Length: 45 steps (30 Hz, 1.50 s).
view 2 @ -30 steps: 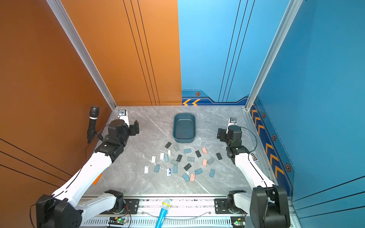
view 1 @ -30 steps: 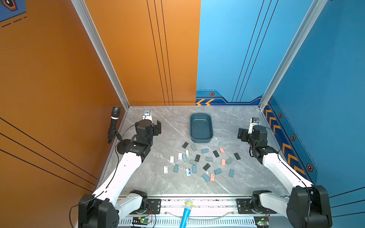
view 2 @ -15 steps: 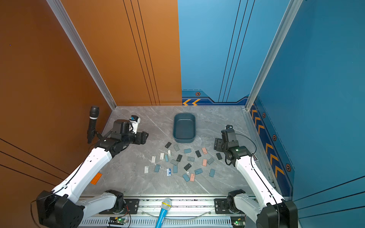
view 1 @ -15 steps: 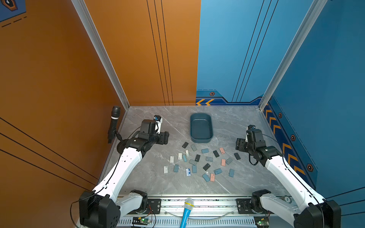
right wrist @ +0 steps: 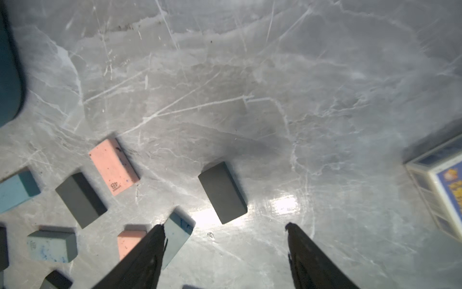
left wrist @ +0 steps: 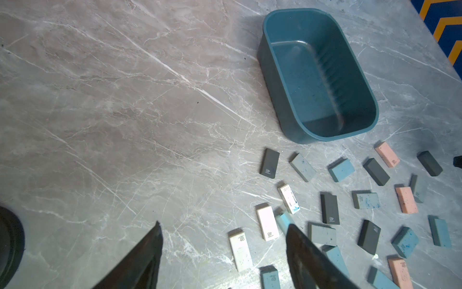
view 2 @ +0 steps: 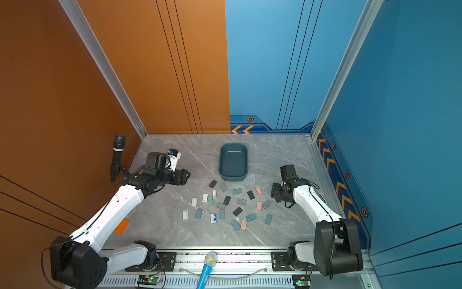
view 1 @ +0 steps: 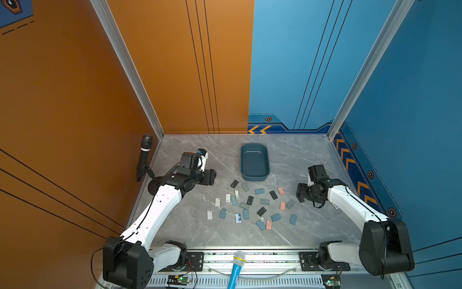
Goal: Put the eraser in the storage box
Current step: Pick up the eraser from the center of the board.
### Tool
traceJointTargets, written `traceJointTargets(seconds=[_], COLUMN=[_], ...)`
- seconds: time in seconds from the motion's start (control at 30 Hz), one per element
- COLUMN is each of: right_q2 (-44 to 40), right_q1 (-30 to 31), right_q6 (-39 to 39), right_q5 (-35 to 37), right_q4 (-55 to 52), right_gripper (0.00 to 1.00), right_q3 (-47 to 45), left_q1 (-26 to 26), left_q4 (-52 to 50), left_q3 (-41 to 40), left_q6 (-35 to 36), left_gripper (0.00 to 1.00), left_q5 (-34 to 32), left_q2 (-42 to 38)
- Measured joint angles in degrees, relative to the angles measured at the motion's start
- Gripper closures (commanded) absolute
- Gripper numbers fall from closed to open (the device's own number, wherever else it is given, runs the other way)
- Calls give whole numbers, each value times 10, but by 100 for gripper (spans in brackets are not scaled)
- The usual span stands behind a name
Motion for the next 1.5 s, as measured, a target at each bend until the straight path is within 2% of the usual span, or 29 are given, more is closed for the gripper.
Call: traceJointTargets(seconds=[0.3,0.57,1.3,1.5], right_q2=[55,79,144,159], right_q1=[-1,0,18,24], right_q6=[-6,-6,-6,-5], right_q5=[-10,8,45,50], right_q4=[-1,-1,-12,-16], right_gripper=[34,38,40,51], right_q3=[4,13,56,64], left_q1=[0,0,0,0], left_q4=[-11,-14,-19,-21], left_q3=[0,0,0,0], left_q6=[0,0,0,0], left_gripper=[24,25,27,28], left_q5=[-4,-7,-14,-14], left_q2=[15,17,17,17])
